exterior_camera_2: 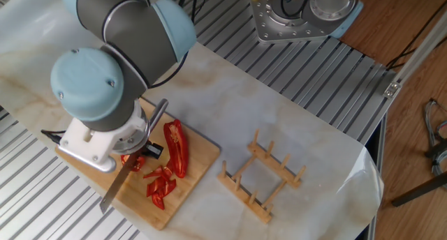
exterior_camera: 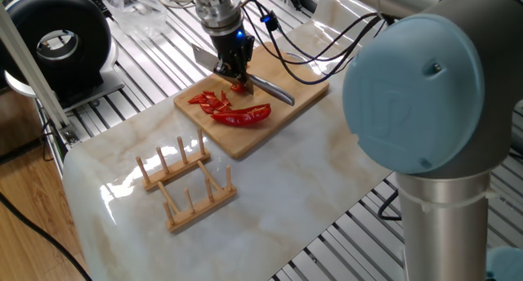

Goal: Chop the chili peppers

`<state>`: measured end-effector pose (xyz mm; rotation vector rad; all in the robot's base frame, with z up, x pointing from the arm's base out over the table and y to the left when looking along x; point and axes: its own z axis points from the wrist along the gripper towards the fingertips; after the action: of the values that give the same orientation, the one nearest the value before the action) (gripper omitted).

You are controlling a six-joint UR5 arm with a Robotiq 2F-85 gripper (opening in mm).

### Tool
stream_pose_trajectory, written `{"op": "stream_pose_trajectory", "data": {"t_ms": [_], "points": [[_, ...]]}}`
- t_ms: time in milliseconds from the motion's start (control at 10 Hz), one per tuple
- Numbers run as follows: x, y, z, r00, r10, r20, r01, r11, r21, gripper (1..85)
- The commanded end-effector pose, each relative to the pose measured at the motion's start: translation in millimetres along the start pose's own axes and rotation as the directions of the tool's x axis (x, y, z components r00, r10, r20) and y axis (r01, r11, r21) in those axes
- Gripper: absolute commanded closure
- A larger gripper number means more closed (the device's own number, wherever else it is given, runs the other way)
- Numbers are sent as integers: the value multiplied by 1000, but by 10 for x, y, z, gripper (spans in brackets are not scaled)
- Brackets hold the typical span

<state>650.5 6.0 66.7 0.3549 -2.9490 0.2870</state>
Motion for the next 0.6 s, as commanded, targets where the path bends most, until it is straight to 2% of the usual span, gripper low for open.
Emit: {"op": "stream_pose_trajectory", "data": {"t_ms": [0,200,500], "points": [[0,132,-26,1000,-11,-21,11,999,-37,843],[40,83,57,999,-35,-12,34,998,-48,843],[47,-19,55,999,-32,-8,32,999,-20,843]]}}
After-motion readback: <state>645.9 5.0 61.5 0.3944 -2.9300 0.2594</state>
